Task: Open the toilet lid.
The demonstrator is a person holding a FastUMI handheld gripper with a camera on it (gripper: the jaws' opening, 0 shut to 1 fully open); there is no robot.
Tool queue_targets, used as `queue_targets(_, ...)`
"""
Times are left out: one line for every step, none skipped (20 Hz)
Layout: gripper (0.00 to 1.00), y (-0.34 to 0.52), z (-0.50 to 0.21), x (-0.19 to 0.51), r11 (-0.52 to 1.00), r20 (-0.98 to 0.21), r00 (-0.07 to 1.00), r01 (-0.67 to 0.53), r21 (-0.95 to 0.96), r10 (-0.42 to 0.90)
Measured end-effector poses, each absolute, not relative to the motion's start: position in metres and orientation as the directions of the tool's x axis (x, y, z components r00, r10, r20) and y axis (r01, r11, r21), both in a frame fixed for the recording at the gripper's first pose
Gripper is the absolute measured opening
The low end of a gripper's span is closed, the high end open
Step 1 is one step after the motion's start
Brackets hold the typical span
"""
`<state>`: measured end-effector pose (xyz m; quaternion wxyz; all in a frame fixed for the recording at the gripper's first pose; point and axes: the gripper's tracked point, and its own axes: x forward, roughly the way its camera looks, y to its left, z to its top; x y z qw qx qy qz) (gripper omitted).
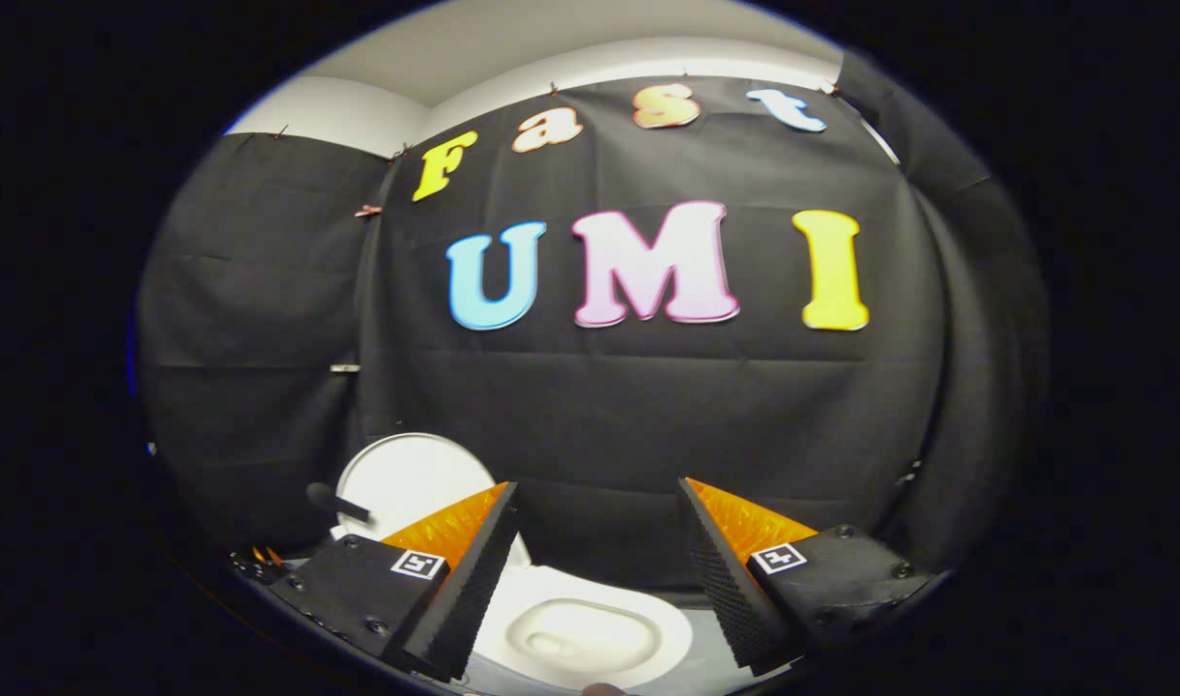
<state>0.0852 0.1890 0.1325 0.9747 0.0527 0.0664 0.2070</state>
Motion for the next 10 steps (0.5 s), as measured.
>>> queue_targets(0.99,0.167,0.132,0.083,0.927,-0.081,0.926,-0.360,0.104,0.368)
queue_targets(0.99,0.153,0.126,0.078,0.942,-0.064,0.941,-0.326,0.084,0.332)
queue_targets(0.99,0.136,0.121,0.074,0.954,-0.054,0.955,-0.287,0.085,0.292)
queue_targets(0.99,0.119,0.118,0.068,0.963,-0.039,0.965,-0.256,0.090,0.260)
queue_targets(0.99,0.103,0.114,0.063,0.972,-0.020,0.976,-0.216,0.092,0.219)
queue_targets(0.99,0.089,0.109,0.058,0.981,-0.005,0.985,-0.174,0.092,0.175)
queue_targets(0.99,0.075,0.102,0.053,0.987,0.010,0.991,-0.134,0.085,0.134)
queue_targets(0.99,0.063,0.093,0.049,0.992,0.018,0.995,-0.102,0.073,0.101)
queue_targets(0.99,0.053,0.083,0.045,0.995,0.022,0.997,-0.077,0.061,0.075)
queue_targets(0.99,0.046,0.073,0.042,0.997,0.020,0.998,-0.057,0.056,0.056)
